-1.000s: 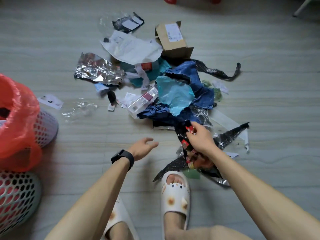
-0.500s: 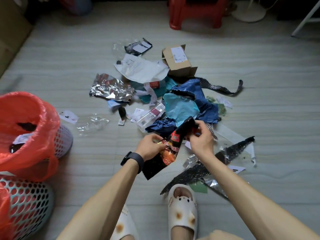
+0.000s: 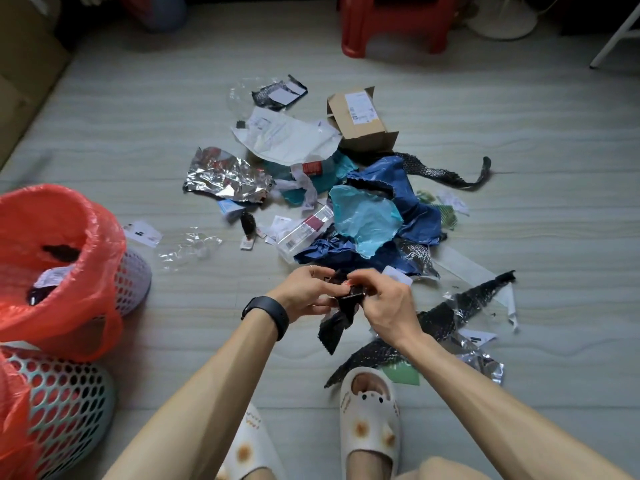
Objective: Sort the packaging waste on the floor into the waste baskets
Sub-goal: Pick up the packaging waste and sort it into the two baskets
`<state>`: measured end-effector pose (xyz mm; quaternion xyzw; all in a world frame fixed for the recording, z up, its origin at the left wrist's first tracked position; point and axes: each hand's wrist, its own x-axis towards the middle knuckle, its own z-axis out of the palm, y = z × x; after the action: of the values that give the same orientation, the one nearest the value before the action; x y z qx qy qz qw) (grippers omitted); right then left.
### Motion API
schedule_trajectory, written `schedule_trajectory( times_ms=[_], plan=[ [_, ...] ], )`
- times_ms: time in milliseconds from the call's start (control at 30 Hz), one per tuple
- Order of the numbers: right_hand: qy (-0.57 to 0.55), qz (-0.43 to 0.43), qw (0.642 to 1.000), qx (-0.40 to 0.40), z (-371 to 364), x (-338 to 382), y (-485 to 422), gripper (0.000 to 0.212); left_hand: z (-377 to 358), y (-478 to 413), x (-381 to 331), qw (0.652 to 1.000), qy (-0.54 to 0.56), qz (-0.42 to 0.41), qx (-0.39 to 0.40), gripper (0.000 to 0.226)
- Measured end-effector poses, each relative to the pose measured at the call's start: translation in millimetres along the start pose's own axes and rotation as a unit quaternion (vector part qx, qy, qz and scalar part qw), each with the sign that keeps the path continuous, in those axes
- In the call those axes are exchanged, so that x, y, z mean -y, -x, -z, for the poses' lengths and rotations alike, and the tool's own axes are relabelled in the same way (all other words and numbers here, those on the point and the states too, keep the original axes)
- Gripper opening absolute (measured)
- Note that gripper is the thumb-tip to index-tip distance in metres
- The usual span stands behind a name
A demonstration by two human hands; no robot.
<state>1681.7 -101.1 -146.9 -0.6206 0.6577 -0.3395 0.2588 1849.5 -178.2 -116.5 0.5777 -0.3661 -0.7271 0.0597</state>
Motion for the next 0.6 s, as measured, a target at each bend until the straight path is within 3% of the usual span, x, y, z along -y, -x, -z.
schedule_trajectory(
  times_ms=[100, 233, 300, 367, 467, 600],
  plan=[
    [-0.045, -0.059, 0.997, 0.007, -2, 1, 2, 0.036, 0, -6, 5, 0.999, -0.019, -0.014, -0.047, 0.056],
    [-0.031, -0.033, 0.999, 0.003, -3, 0, -1, 0.021, 4, -9, 3, 0.996, -0.002, -0.025, -0.087, 0.055],
    [-0.022, -0.021, 0.999, 0.012, -5, 1, -6, 0.019, 14, -8, -7, 0.988, -0.055, -0.062, -0.127, 0.055],
    [-0.025, -0.015, 0.999, 0.025, -11, 8, -16, 0.02, 38, 2, -21, 0.964, -0.178, -0.109, -0.162, 0.053],
    [-0.019, -0.014, 0.998, 0.058, -27, 30, -38, 0.021, 86, 37, -44, 0.899, -0.337, -0.157, -0.232, 0.048],
    [-0.011, 0.019, 0.992, 0.123, -61, 80, -74, 0.027, 169, 99, -59, 0.847, -0.337, -0.217, -0.349, 0.044]
  ],
)
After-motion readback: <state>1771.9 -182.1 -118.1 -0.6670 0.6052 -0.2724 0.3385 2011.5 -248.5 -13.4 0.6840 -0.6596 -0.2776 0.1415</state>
